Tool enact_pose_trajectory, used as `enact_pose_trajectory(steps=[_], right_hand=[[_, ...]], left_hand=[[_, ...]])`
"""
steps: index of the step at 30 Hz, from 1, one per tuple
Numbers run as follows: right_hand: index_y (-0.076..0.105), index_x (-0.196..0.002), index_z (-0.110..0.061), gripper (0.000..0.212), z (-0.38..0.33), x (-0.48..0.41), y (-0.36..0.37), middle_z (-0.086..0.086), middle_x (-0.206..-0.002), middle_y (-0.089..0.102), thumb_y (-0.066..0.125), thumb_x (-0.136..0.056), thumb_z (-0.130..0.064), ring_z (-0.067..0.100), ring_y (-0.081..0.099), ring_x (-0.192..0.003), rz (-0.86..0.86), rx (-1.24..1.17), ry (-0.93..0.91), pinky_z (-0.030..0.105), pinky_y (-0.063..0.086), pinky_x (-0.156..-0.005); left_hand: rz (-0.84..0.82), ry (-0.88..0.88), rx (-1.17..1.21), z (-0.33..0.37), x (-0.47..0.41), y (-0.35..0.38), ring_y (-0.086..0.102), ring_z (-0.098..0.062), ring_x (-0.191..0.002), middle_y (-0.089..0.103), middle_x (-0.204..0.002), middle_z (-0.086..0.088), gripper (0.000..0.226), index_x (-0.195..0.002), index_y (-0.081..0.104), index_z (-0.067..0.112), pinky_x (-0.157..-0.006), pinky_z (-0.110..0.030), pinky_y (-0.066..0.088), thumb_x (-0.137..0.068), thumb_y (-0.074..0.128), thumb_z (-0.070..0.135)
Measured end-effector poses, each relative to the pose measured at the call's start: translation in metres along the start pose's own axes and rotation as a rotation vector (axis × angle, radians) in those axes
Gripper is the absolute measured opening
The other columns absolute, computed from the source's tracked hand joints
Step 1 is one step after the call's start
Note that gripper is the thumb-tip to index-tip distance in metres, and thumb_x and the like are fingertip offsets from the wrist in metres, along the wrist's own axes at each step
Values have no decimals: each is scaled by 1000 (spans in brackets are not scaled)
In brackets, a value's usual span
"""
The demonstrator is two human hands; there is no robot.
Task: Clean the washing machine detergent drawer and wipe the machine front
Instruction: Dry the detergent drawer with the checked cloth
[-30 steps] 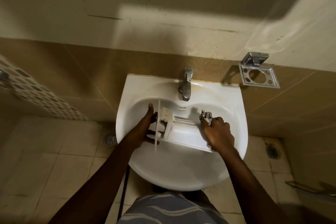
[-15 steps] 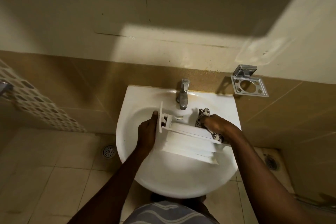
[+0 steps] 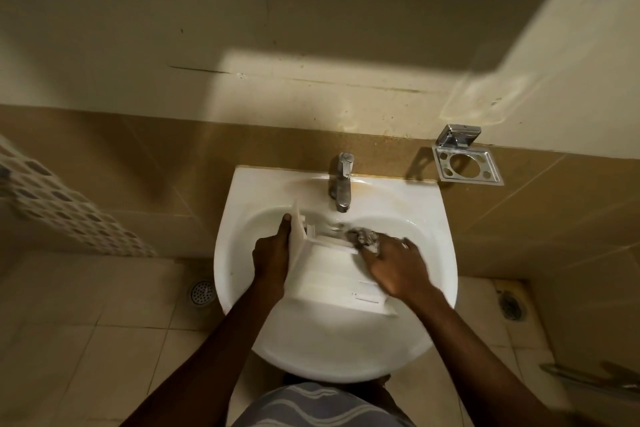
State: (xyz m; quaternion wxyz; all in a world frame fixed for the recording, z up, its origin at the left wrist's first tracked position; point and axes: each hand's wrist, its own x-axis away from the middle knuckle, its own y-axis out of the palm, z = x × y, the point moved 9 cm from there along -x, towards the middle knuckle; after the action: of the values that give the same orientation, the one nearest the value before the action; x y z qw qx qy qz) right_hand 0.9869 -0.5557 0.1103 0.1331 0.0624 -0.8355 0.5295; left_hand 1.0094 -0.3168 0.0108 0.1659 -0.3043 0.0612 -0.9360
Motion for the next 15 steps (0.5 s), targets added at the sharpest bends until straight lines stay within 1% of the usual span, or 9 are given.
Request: enact_pose_trajectory(steps=[3, 4, 6, 7, 9, 11, 12, 13, 15], right_hand=[[65, -111, -19, 38, 48, -3, -1, 9, -117, 68, 42, -97, -46, 30, 58, -110, -17, -175, 198, 38, 42, -96], [66, -104, -23, 38, 53, -1, -3, 7, -110, 70, 46, -90, -52, 30, 60, -101, 25, -352, 256, 42, 48, -91], [66, -87, -29, 35, 60, 4, -12, -4, -85, 67, 50, -75, -58, 22, 60, -82, 235, -733, 326, 50, 54, -82], [65, -81, -31, 28, 63, 6, -16, -10, -76, 63, 52, -74, -55, 16, 57, -73, 367, -893, 326, 50, 53, -76], [65, -81, -31, 17, 60, 14, -24, -12, -69, 56, 54, -79, -44, 11, 50, -64, 575, -1124, 315, 39, 50, -62], [65, -87, -26, 18, 50, 17, -23, -5, -70, 58, 52, -81, -38, 13, 52, -58, 650, -1234, 320, 31, 49, -53], [67, -95, -22, 26, 45, 18, -19, -1, -79, 65, 52, -81, -37, 16, 61, -66, 665, -1246, 303, 34, 53, -60], [69, -107, -17, 36, 36, 19, -16, 3, -96, 71, 52, -82, -36, 19, 67, -85, 665, -1239, 271, 37, 56, -77], [62, -126, -8, 50, 28, 21, 2, 8, -121, 68, 51, -83, -32, 21, 62, -115, 644, -1216, 274, 38, 47, -103]], left_hand=[[19, -54, -22, -9, -5, -2, 66, -32, -91, 70, -94, -13, 68, -96, 71, 3, -92, -47, 53, -89, 52, 68], [16, -79, -29, -11, -5, -1, 65, -32, -92, 69, -94, -12, 66, -98, 69, 3, -93, -46, 53, -91, 51, 66], [-19, -127, -23, -18, -7, 4, 65, -33, -93, 68, -94, -12, 65, -100, 69, 4, -94, -47, 53, -91, 51, 66], [-56, -153, 7, -23, -9, 7, 66, -34, -92, 70, -94, -13, 68, -99, 70, 4, -94, -49, 54, -89, 51, 69], [-146, -197, 60, -31, -9, 15, 68, -32, -83, 71, -88, -12, 72, -85, 69, 5, -84, -44, 57, -83, 52, 75], [-189, -175, 21, -31, -7, 21, 63, -28, -72, 67, -78, -10, 69, -74, 62, 8, -70, -36, 52, -85, 50, 76], [-173, -139, -16, -28, -7, 21, 62, -27, -70, 66, -76, -10, 67, -72, 61, 10, -67, -34, 50, -87, 49, 74], [-151, -92, -55, -23, -7, 21, 62, -26, -70, 65, -75, -9, 66, -69, 60, 10, -66, -34, 50, -89, 48, 73], [-112, -8, -126, -15, -9, 21, 63, -27, -72, 65, -73, -8, 67, -65, 59, 11, -72, -38, 52, -91, 45, 71]])
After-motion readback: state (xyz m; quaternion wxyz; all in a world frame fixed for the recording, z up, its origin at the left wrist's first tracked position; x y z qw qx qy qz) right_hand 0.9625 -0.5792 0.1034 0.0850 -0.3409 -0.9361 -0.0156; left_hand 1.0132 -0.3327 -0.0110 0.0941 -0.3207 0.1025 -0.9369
